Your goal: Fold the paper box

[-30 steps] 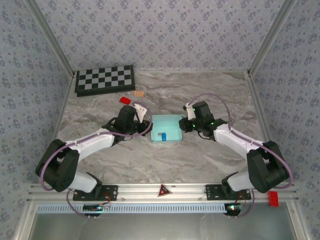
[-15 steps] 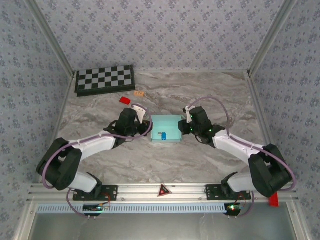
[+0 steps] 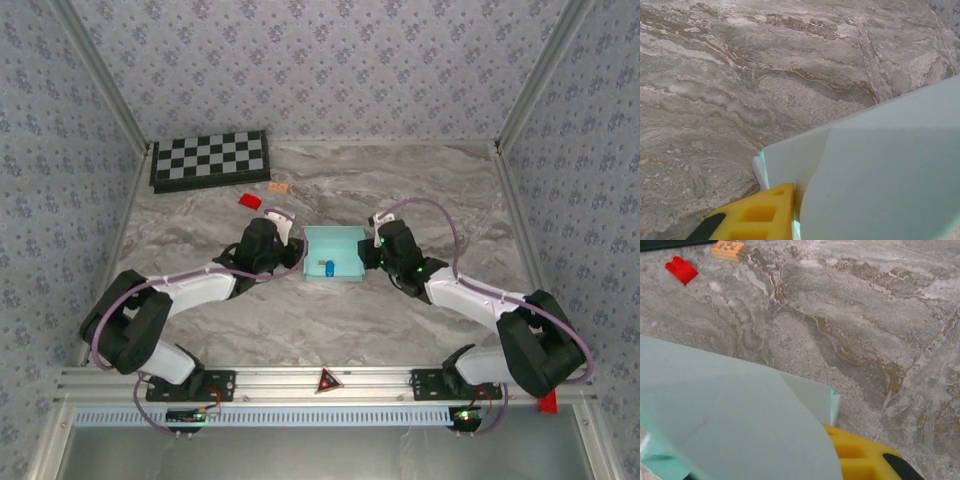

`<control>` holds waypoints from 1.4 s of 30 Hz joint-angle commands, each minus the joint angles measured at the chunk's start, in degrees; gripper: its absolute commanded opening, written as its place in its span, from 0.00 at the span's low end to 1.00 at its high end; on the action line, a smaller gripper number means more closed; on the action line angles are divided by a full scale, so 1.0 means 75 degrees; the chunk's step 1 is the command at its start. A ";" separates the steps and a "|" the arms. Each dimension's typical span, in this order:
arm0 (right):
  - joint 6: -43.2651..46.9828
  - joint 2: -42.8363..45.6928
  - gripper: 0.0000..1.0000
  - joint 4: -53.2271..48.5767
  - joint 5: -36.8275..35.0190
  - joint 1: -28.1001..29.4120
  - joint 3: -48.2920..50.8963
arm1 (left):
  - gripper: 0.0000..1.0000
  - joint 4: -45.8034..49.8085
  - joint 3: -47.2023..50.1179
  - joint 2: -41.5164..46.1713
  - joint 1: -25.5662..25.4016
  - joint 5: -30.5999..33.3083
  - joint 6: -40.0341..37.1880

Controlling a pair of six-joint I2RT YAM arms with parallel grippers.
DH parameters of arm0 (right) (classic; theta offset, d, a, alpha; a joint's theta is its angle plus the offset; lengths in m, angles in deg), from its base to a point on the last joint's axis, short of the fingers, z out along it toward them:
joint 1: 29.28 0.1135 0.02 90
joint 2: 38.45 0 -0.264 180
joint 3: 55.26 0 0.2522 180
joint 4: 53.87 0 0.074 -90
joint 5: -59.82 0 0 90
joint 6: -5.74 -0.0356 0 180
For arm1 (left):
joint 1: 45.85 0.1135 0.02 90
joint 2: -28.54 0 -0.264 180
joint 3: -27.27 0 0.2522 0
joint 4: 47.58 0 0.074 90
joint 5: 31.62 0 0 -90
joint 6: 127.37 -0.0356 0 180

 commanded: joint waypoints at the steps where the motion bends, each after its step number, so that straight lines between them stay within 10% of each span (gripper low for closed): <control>1: -0.0074 -0.0133 0.19 0.0602 -0.0215 0.0081 0.0030 | 0.18 -0.0529 -0.0074 -0.0177 -0.0055 0.0010 0.0025; 42: 0.0034 -0.1157 0.17 0.1598 -0.0338 0.0139 -0.0121 | 0.17 -0.1133 -0.0352 -0.1051 -0.0054 0.0035 -0.0072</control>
